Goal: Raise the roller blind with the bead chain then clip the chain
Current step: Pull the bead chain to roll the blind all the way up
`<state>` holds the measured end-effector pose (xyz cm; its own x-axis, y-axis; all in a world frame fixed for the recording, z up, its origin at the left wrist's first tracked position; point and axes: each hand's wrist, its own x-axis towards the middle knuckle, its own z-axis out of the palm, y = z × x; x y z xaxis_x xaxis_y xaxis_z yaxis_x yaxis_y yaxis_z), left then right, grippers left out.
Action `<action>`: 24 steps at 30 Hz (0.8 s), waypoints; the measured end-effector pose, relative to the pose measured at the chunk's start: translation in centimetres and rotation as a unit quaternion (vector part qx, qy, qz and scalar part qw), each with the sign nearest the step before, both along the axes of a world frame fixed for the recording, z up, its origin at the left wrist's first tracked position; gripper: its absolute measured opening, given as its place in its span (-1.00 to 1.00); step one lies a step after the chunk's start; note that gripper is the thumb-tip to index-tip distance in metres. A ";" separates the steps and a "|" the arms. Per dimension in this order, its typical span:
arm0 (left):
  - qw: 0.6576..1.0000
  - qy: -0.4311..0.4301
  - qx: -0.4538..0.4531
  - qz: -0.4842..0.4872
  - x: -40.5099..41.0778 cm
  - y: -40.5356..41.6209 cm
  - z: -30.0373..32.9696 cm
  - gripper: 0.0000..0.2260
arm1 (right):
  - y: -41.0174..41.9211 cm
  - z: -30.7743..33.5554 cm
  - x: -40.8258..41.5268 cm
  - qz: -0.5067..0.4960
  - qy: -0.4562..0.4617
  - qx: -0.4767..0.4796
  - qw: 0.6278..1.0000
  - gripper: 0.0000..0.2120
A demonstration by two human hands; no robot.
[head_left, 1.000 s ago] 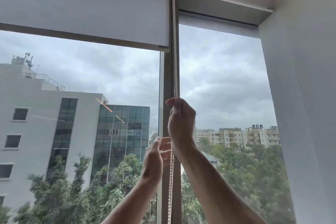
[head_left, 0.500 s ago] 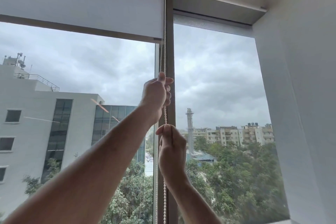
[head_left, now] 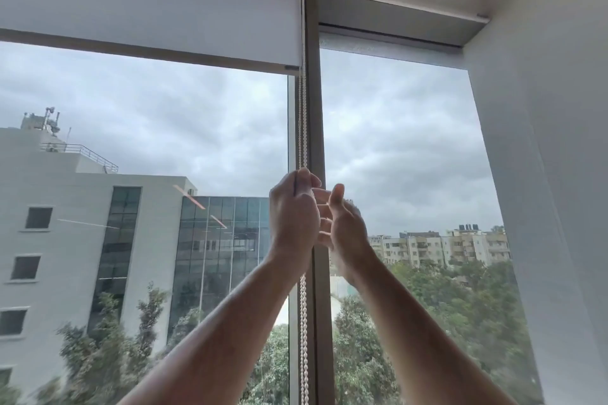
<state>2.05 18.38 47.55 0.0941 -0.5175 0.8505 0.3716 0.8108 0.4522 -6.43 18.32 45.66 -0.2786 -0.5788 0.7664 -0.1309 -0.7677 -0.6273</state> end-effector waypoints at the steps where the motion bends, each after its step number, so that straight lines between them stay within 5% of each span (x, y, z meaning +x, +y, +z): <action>1: 1.000 0.004 -0.008 -0.004 -0.1 -0.1 -0.5 -0.67 | 0.1 0.9 0.1 -0.001 -0.011 -0.005 1.000 -0.53; 10: 0.999 -0.002 -0.025 0.031 -0.9 -0.6 -5.4 -0.66 | 1.9 9.4 2.9 0.070 -0.073 0.001 0.995 -0.66; 16: 0.999 -0.003 -0.033 0.031 -1.3 -0.8 -8.1 -0.67 | 1.7 11.1 4.5 -0.047 -0.096 0.011 0.994 -0.65; 24: 0.994 -0.055 -0.006 -0.099 -0.1 -2.4 -6.7 -0.60 | 1.4 10.8 5.2 -0.122 -0.076 -0.096 0.985 -0.66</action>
<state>1.99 15.97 40.85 -0.1016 -0.5060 0.8565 0.4735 0.7326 0.4890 -1.24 19.71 56.44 -0.5119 -0.3292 0.7935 -0.2409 -0.8316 -0.5004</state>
